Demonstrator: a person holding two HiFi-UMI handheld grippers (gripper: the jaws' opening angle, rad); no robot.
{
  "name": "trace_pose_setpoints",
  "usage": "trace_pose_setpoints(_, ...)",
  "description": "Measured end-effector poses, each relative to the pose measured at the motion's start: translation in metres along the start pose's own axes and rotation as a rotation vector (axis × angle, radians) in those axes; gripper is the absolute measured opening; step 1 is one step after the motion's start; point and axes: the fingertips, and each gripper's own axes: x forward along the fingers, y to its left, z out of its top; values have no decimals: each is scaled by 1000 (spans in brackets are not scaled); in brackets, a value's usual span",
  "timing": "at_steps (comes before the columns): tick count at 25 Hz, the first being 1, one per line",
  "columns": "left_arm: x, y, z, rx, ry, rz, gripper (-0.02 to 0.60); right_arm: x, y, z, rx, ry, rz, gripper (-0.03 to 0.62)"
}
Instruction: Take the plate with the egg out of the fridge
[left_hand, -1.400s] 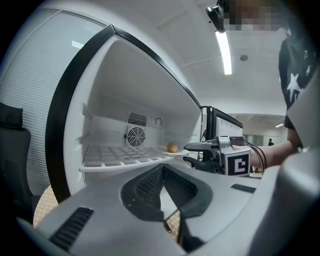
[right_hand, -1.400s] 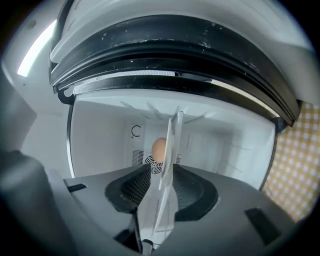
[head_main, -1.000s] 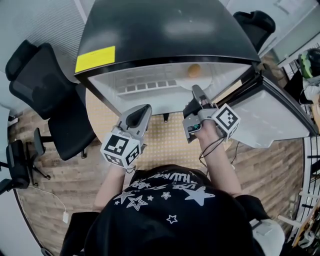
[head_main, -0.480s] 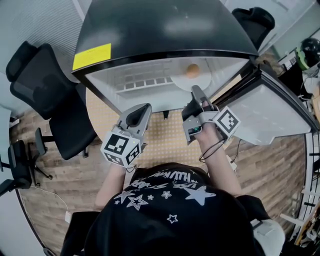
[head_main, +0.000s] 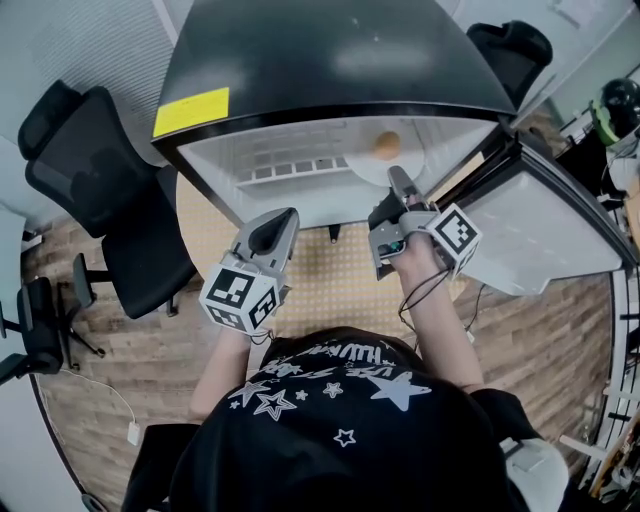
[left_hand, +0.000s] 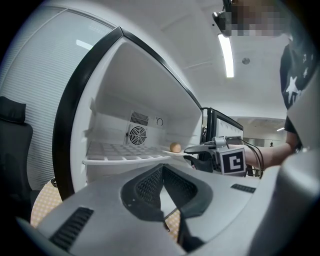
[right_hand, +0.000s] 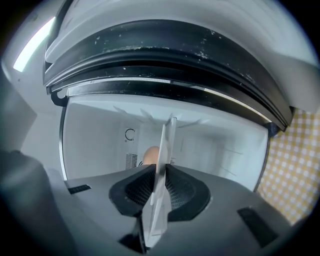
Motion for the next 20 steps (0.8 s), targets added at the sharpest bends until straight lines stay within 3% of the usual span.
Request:
trace_pose_setpoints(12, -14, -20, -2, 26, 13, 64, 3, -19, -2, -6, 137, 42, 52, 57)
trace_pose_setpoints(20, -29, -44, -10, 47, 29, 131, 3, -46, 0, -18, 146, 128, 100, 57)
